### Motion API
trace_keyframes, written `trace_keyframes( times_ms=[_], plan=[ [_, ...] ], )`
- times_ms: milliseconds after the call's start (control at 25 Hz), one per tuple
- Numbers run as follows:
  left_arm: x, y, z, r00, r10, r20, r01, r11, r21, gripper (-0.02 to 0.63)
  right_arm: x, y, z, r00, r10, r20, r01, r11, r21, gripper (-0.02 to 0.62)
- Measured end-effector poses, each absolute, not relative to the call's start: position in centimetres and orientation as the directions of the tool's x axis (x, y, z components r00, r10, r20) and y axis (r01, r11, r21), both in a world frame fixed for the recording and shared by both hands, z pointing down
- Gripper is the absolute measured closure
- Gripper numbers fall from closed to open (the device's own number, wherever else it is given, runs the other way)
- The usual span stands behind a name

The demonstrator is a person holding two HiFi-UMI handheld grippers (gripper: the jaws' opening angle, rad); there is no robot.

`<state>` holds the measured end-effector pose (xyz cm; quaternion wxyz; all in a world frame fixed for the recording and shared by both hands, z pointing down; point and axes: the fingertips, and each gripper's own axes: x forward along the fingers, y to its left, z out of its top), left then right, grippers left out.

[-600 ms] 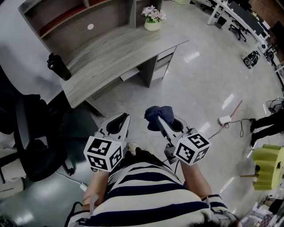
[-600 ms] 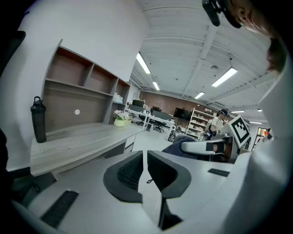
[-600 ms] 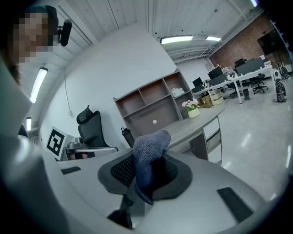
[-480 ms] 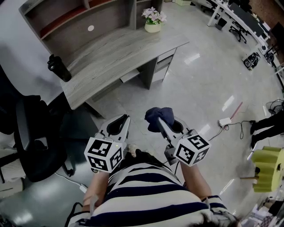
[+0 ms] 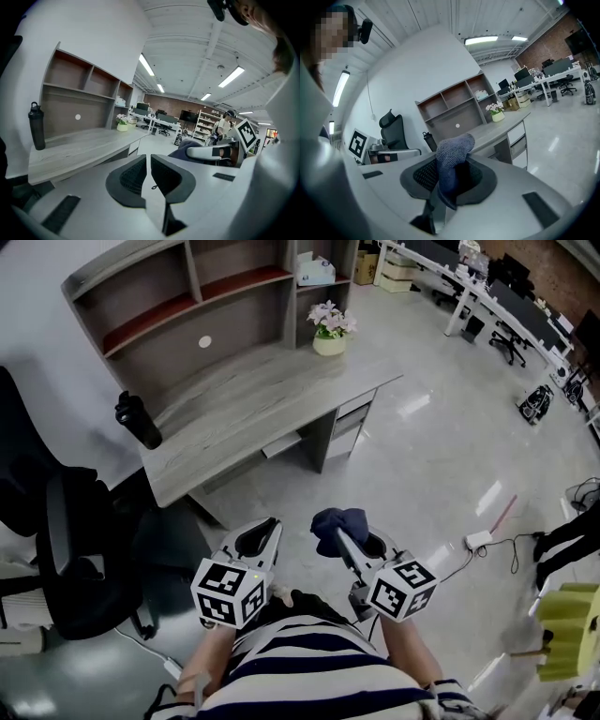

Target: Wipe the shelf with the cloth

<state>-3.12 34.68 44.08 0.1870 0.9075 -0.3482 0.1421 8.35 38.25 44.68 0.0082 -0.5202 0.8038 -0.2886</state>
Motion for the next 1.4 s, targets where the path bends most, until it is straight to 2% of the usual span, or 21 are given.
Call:
trace_keyframes(
  times_ms=[840, 1400],
  plan=[
    [-0.7, 34.1, 45.3, 0.676, -0.610, 0.414, -0.728, -0.640, 0.245, 0.565, 11.3, 36.9, 46.5, -0.512, -0.816, 0.268, -0.795, 0.333, -0.507, 0.499],
    [-3.0, 24.8, 45.8, 0.670, -0.635, 0.384, -0.741, -0.603, 0.295, 0.565, 8.5, 27.2, 45.9, -0.550, -0.786, 0.283, -0.791, 0.381, -0.479, 0.499]
  ],
)
